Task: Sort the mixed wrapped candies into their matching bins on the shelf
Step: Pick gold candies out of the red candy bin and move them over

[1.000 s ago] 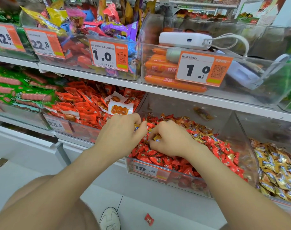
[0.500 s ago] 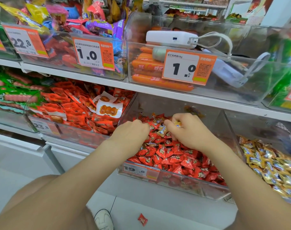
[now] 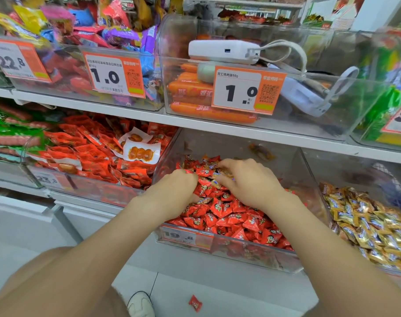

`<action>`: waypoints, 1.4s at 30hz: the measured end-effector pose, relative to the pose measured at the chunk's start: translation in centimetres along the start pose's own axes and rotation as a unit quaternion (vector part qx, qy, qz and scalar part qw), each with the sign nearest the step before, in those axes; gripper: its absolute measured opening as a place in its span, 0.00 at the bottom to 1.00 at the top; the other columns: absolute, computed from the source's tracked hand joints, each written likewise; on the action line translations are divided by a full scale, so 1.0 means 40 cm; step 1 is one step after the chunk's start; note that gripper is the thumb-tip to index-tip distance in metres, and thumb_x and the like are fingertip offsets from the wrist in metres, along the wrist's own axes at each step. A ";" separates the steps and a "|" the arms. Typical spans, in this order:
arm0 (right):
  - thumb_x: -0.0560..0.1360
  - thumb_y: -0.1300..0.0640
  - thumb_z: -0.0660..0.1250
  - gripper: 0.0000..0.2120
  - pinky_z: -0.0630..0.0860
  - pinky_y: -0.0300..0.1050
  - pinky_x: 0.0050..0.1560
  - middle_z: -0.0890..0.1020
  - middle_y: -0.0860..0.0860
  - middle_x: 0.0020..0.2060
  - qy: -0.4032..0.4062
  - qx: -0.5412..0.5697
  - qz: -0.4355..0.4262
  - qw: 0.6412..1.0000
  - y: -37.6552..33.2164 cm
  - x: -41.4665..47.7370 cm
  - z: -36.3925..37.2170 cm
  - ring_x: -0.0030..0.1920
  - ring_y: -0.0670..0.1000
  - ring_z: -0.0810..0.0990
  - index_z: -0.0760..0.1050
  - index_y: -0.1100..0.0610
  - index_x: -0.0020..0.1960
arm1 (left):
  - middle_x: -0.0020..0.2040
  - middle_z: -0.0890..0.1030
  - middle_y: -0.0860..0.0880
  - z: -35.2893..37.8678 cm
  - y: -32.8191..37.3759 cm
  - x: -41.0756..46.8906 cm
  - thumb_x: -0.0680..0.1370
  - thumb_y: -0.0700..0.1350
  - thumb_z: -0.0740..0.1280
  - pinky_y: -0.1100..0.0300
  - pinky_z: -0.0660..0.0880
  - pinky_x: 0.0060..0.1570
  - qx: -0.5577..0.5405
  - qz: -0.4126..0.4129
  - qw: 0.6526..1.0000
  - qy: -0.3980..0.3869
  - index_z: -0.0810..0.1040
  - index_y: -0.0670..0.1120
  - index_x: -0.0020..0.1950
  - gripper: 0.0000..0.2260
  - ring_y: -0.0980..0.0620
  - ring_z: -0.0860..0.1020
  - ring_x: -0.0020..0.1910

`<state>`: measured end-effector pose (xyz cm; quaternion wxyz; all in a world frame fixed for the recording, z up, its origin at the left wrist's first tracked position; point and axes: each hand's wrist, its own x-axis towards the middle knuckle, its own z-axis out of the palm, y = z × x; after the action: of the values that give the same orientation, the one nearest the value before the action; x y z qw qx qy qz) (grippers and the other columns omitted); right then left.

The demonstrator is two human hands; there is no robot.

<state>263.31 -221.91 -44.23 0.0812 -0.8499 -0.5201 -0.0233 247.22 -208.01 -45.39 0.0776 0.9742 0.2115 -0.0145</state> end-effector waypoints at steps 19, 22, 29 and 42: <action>0.80 0.53 0.68 0.09 0.73 0.40 0.55 0.84 0.37 0.42 0.047 0.193 0.046 0.979 0.069 -0.036 -0.063 0.52 0.47 0.82 0.84 0.44 0.57 | 0.49 0.83 0.57 -0.033 0.014 -0.038 0.78 0.63 0.72 0.51 0.79 0.53 -0.097 0.043 0.994 0.035 0.83 0.57 0.54 0.12 0.55 0.81 0.49; 0.80 0.40 0.68 0.13 0.79 0.50 0.57 0.87 0.48 0.47 0.056 0.126 0.096 0.986 0.081 -0.035 -0.062 0.57 0.57 0.82 0.86 0.47 0.52 | 0.58 0.84 0.57 -0.032 0.020 -0.033 0.78 0.61 0.72 0.49 0.81 0.57 -0.085 0.041 0.995 0.021 0.85 0.58 0.55 0.10 0.52 0.82 0.54; 0.71 0.25 0.66 0.24 0.82 0.56 0.57 0.85 0.48 0.57 -0.079 0.023 0.086 0.993 0.092 -0.002 -0.040 0.57 0.54 0.83 0.84 0.42 0.55 | 0.39 0.82 0.54 -0.037 0.045 -0.025 0.78 0.54 0.66 0.54 0.79 0.41 -0.085 -0.008 0.994 0.069 0.82 0.53 0.43 0.08 0.50 0.80 0.38; 0.73 0.39 0.74 0.10 0.81 0.49 0.53 0.84 0.46 0.48 -0.138 0.045 0.051 0.988 0.095 0.033 -0.022 0.50 0.50 0.81 0.84 0.45 0.44 | 0.59 0.82 0.43 -0.032 0.067 0.118 0.83 0.49 0.66 0.44 0.81 0.51 0.036 0.070 0.993 0.086 0.72 0.59 0.71 0.16 0.35 0.82 0.55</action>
<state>267.34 -222.57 -43.64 0.0480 -0.8658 -0.4831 0.1214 252.61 -208.27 -44.02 0.0249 0.9863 0.1484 0.0671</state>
